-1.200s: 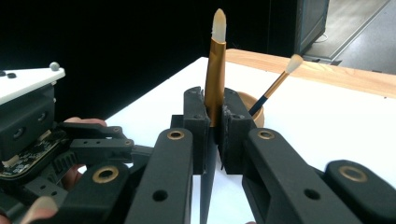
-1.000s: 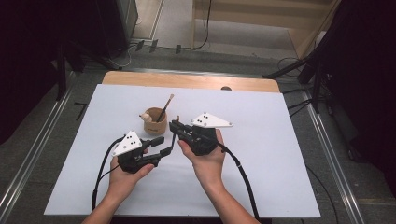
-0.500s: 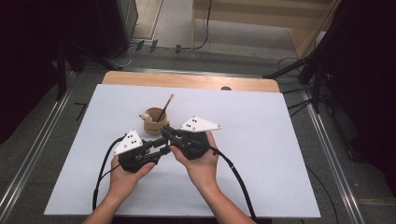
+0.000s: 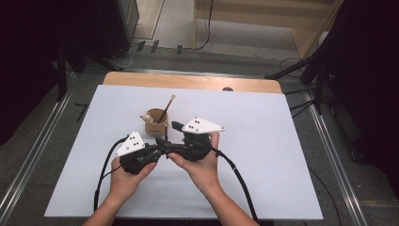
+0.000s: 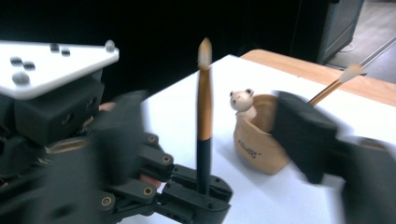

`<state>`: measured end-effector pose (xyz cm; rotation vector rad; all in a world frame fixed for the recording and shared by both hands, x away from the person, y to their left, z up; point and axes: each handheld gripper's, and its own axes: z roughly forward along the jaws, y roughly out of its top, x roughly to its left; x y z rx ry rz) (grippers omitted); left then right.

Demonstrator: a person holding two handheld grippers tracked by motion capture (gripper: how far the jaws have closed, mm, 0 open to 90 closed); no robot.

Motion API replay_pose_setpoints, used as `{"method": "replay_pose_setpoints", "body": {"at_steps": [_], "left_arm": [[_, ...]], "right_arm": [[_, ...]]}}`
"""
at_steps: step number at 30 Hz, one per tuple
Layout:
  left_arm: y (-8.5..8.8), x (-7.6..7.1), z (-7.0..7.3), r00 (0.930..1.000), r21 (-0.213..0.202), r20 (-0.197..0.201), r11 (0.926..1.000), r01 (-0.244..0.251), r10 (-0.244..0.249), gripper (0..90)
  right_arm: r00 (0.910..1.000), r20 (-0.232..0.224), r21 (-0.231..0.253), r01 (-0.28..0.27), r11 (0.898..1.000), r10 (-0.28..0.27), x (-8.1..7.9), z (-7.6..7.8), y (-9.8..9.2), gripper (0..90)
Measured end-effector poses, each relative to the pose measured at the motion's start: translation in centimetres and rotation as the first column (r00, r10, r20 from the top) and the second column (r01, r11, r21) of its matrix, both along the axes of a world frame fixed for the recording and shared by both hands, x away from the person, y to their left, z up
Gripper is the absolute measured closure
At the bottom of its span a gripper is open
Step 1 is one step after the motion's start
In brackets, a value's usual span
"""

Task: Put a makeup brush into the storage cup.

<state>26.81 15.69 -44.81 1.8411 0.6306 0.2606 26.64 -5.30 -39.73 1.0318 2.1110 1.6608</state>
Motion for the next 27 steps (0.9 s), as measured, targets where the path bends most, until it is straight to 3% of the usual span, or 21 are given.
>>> {"method": "replay_pose_setpoints", "body": {"at_steps": [2, 3, 5, 13, 27], "left_arm": [[0.1, 0.1, 0.0, 1.0, -0.007, 0.0, 1.0, -0.003, 0.003, 85.3], [0.2, 0.1, 0.0, 1.0, -0.006, 0.003, 1.0, -0.004, 0.004, 85.3], [0.3, 0.1, 0.0, 0.9999, -0.012, 0.009, 0.9999, -0.011, 0.011, 85.3], [0.8, 0.2, 0.2, 0.9989, -0.023, 0.03, 0.9991, -0.035, 0.036, 85.3], [2.0, 0.5, 0.8, 0.9955, -0.077, 0.061, 0.9947, -0.068, 0.073, 85.3]], "right_arm": [[0.9998, 0.01, 0.005, 0.019, 1.0, -0.019, -0.1, 0.3, -0.6, 1.9], [0.9998, 0.016, 0.007, 0.01, 1.0, -0.01, -0.1, 0.4, -0.9, 0.0], [0.9995, 0.029, 0.02, 0.009, 1.0, -0.009, -0.2, 0.5, -1.8, 0.0], [0.9942, 0.093, -0.034, 0.058, 0.998, -0.055, -0.8, 0.7, -4.5, 0.0], [0.985, 0.095, -0.041, 0.149, 0.988, -0.144, -1.7, -0.6, -10.2, 0.0]]}}
